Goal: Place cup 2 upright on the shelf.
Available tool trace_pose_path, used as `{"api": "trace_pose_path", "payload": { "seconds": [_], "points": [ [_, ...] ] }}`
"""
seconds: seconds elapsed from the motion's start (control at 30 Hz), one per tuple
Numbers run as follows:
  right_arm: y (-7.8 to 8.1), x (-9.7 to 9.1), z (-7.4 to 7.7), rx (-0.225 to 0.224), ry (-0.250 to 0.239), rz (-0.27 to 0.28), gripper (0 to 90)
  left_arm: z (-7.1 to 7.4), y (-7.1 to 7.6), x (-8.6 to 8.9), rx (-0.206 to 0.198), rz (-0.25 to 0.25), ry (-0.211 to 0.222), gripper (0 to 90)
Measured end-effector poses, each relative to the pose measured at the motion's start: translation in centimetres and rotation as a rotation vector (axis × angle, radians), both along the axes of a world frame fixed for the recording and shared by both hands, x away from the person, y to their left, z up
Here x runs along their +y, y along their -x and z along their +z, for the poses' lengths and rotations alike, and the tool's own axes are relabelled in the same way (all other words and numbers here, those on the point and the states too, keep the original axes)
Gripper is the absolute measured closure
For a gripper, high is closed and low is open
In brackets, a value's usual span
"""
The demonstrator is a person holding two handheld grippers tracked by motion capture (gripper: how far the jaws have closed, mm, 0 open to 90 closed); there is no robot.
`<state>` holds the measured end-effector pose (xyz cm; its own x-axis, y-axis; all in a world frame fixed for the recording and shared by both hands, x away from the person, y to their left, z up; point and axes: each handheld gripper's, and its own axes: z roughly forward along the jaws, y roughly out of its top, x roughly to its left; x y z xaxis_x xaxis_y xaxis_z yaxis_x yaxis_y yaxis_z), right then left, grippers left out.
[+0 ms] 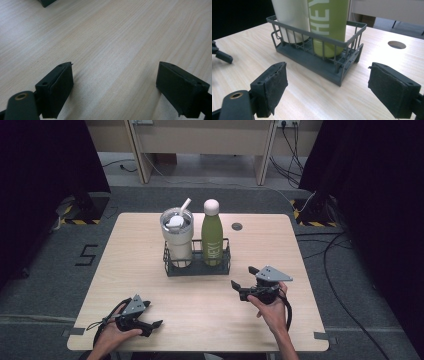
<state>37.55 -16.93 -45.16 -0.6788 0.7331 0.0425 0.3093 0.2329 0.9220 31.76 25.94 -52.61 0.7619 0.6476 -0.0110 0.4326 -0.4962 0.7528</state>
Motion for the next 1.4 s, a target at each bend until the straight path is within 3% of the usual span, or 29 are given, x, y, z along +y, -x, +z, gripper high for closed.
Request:
{"api": "trace_pose_path", "payload": {
  "seconds": [0.2,0.3,1.4],
  "points": [
    [0.6,0.0,-0.6,0.019,0.001,0.006,15.6,0.0,0.0,0.0,0.0,0.0,0.0,13.7],
    [0.9,0.1,-0.7,0.015,0.028,0.009,15.5,0.0,0.0,0.0,0.0,0.0,0.0,13.7],
    [3.6,-1.0,-3.4,0.089,0.024,0.021,15.1,0.0,0.0,0.0,0.0,0.0,-0.001,13.7]
  ]
}}
